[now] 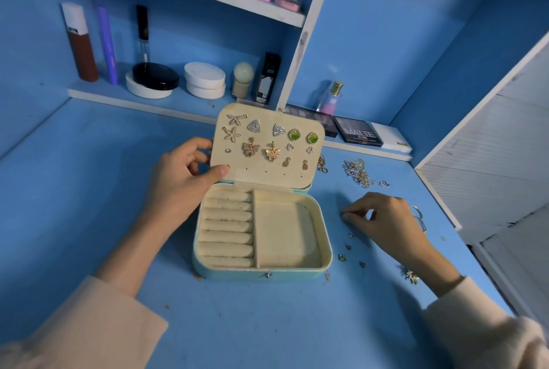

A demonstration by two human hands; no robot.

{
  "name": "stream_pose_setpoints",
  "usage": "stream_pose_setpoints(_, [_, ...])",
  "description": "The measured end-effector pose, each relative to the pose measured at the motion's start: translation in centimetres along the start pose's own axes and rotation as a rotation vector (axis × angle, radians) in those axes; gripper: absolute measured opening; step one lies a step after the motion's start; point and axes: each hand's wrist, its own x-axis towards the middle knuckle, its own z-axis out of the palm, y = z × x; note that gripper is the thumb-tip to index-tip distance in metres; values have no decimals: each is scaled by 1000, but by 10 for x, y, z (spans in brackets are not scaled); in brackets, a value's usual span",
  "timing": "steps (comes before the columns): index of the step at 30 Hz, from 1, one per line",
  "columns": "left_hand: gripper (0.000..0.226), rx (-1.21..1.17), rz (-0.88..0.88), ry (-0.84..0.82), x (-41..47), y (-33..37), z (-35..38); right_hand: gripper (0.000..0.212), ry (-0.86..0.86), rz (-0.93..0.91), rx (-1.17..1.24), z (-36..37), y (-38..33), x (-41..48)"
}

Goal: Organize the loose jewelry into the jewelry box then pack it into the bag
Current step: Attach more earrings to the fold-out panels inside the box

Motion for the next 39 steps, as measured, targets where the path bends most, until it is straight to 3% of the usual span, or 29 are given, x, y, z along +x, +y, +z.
stream_pose_setpoints(11, [27,-4,27,-17,0,-1,-2,20,-49,-32,-63,-5,-4,6])
stream_pose_setpoints(14, [22,-10,47,-38,0,-2,-5,16,27,33,108,-14,-13,20])
stream_pose_setpoints(18, [22,12,69,-60,-2,-3,-10,16,27,148,524,-29,-34,46])
stream_pose_setpoints(23, [29,46,141,-93,-5,-8,-12,4,-168,103,733,-32,-78,77])
stream_pose_setpoints(26, [22,91,186,-100,-5,-10,-13,5,-343,75,712,-16,-105,90])
stream_pose_setpoints(30, [33,92,250,-90,-6,-9,-15,5,-553,76,699,10,-130,97])
stream_pose_setpoints(39, [15,158,253,-72,-6,-9,-17,4,-678,128,644,24,-140,97])
